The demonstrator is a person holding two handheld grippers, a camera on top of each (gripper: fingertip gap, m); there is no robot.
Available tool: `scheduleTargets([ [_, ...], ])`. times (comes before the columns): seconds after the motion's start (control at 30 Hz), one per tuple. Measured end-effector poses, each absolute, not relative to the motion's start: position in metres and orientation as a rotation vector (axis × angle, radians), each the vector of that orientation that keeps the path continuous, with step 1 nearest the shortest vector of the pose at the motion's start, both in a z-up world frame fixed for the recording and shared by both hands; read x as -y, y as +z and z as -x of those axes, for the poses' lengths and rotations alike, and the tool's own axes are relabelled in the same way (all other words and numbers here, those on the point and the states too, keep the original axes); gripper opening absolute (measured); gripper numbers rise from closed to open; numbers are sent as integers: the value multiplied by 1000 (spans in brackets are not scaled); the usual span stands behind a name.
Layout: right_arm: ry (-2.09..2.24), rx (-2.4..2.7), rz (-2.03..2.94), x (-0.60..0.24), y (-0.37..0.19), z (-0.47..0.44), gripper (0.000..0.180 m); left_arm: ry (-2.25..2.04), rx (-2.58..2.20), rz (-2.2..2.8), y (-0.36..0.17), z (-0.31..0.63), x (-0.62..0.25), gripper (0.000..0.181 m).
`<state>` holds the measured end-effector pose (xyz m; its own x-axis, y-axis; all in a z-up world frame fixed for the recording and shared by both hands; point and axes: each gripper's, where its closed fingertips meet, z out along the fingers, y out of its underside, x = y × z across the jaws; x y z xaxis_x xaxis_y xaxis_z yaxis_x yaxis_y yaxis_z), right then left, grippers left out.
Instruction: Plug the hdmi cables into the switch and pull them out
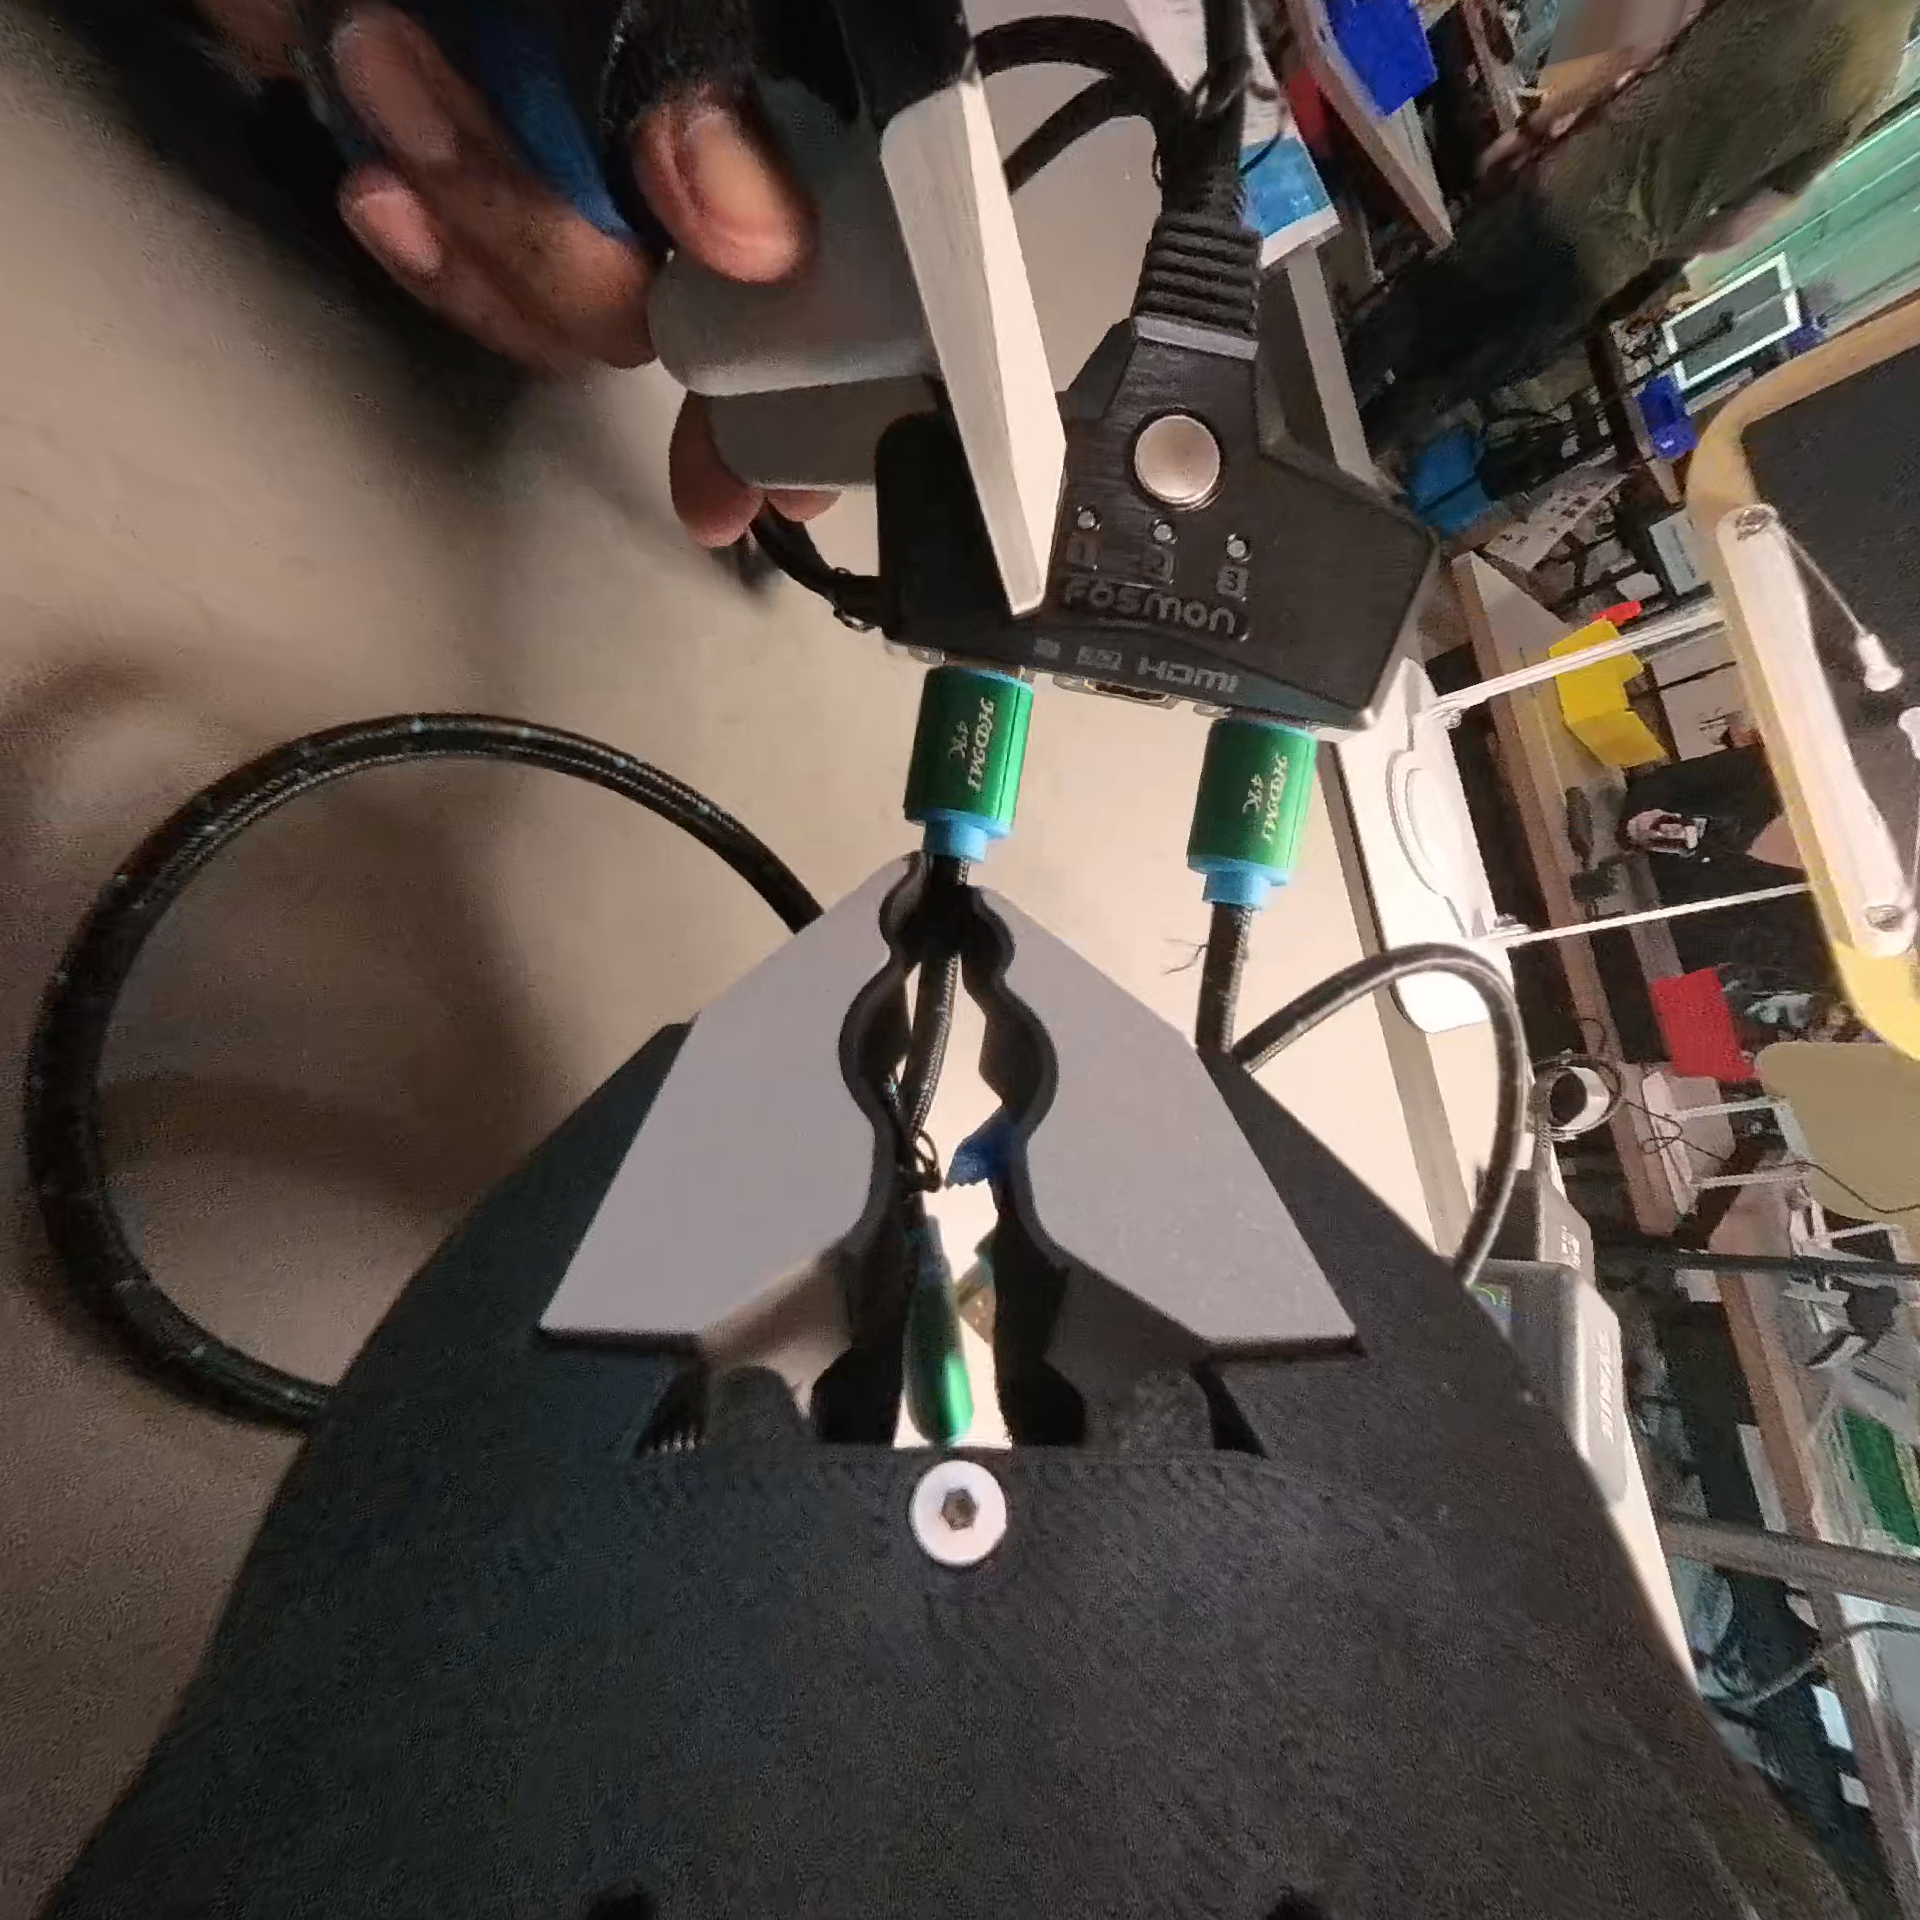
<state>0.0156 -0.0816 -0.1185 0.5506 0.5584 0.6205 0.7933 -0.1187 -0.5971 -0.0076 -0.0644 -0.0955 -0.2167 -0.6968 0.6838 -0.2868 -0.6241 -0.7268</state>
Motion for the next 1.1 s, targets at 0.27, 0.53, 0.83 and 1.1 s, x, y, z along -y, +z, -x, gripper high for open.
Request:
scheduleTargets([
  [0.27, -255, 1209, 1773, 95, -120, -9, 7, -1934, -1199, 1745, -96, 9, 70, 20],
  [0.53, -268, 1198, 1744, 95, -115, -13, 7, -1948, -1227, 1741, -94, 10, 71, 20],
  [0.83, -271, 1214, 1711, 99, -111, -13, 7, -1954, -1269, 1705, -91, 12, 74, 20],
  [1.1, -123, 1296, 1716, 115, -125, 7, 6, -1977, -1292, 1716, -95, 13, 75, 21],
])
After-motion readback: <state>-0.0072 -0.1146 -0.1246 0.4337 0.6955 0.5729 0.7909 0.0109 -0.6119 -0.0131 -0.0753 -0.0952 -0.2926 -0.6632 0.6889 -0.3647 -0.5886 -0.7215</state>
